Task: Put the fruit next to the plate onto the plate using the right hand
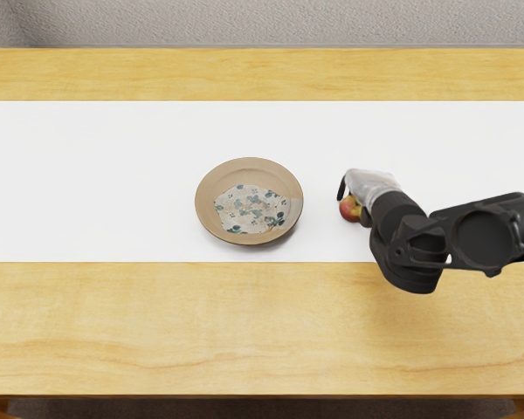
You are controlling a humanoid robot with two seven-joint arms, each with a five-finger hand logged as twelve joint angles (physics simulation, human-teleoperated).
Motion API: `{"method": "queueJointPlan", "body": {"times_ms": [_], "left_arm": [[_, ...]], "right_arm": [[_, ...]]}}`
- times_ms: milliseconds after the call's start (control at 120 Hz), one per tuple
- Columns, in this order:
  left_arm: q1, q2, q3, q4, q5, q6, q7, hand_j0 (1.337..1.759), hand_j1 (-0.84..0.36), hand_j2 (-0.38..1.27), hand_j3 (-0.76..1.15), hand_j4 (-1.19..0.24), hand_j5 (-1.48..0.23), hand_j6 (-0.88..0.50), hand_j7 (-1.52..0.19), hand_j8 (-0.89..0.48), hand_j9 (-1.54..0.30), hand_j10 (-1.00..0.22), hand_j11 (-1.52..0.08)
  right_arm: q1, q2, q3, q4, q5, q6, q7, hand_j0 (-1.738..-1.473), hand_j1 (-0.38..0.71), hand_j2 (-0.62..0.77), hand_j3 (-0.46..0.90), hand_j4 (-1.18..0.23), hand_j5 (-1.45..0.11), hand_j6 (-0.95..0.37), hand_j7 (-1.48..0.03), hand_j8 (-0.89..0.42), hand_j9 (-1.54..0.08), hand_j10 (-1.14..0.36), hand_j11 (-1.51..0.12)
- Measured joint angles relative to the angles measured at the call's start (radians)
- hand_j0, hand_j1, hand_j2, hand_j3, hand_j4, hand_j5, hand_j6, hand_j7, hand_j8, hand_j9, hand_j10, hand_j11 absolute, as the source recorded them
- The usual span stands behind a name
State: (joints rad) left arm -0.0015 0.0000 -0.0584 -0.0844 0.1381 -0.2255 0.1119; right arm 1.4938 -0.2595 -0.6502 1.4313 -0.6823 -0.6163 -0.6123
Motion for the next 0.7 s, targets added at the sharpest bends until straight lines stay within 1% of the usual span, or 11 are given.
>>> {"method": "queueJointPlan", "body": {"times_ms": [142,167,233,292,492,600,700], "left_arm": [[0.000,0.000,0.000,0.000,0.000,0.000,0.000,1.658,0.35,0.00,0.00,0.00,0.00,0.00,0.00,0.00,0.00,0.00,0.00],[0.000,0.000,0.000,0.000,0.000,0.000,0.000,1.658,0.35,0.00,0.00,0.00,0.00,0.00,0.00,0.00,0.00,0.00,0.00],[0.000,0.000,0.000,0.000,0.000,0.000,0.000,1.658,0.35,0.00,0.00,0.00,0.00,0.00,0.00,0.00,0.00,0.00,0.00],[0.000,0.000,0.000,0.000,0.000,0.000,0.000,1.658,0.35,0.00,0.00,0.00,0.00,0.00,0.00,0.00,0.00,0.00,0.00],[0.000,0.000,0.000,0.000,0.000,0.000,0.000,1.658,0.35,0.00,0.00,0.00,0.00,0.00,0.00,0.00,0.00,0.00,0.00],[0.000,0.000,0.000,0.000,0.000,0.000,0.000,1.658,0.35,0.00,0.00,0.00,0.00,0.00,0.00,0.00,0.00,0.00,0.00],[0.000,0.000,0.000,0.000,0.000,0.000,0.000,1.658,0.35,0.00,0.00,0.00,0.00,0.00,0.00,0.00,0.00,0.00,0.00]], "right_arm": [[-0.004,0.001,0.001,-0.002,-0.001,0.001,0.000,-1.648,0.26,-0.09,0.00,-0.64,-0.67,-0.42,-0.74,-0.47,-0.69,-0.62,-0.69],[-0.004,0.002,0.001,-0.002,-0.001,0.001,-0.001,-1.647,0.26,-0.09,0.00,-0.63,-0.68,-0.41,-0.75,-0.47,-0.71,-0.63,-0.70],[-0.004,0.002,0.002,-0.002,0.001,0.003,0.000,-1.647,0.27,-0.03,0.00,-0.62,-0.72,-0.40,-0.78,-0.46,-0.75,-0.64,-0.74],[-0.004,0.001,0.002,-0.002,0.003,0.005,0.000,-1.648,0.28,-0.03,0.00,-0.62,-0.76,-0.40,-0.80,-0.45,-0.78,-0.65,-0.78],[0.001,-0.004,0.010,0.002,0.005,0.007,0.001,-1.649,0.26,0.03,0.00,-0.63,-0.83,-0.43,-0.84,-0.46,-0.84,-0.65,-0.84],[0.005,-0.015,0.016,0.002,0.005,0.008,0.000,-1.649,0.24,0.01,0.00,-0.64,-0.86,-0.45,-0.85,-0.46,-0.86,-0.65,-0.86],[0.010,-0.037,0.030,0.004,0.005,0.008,0.000,-1.649,0.24,0.03,0.00,-0.65,-0.87,-0.45,-0.86,-0.47,-0.87,-0.65,-0.87]]}}
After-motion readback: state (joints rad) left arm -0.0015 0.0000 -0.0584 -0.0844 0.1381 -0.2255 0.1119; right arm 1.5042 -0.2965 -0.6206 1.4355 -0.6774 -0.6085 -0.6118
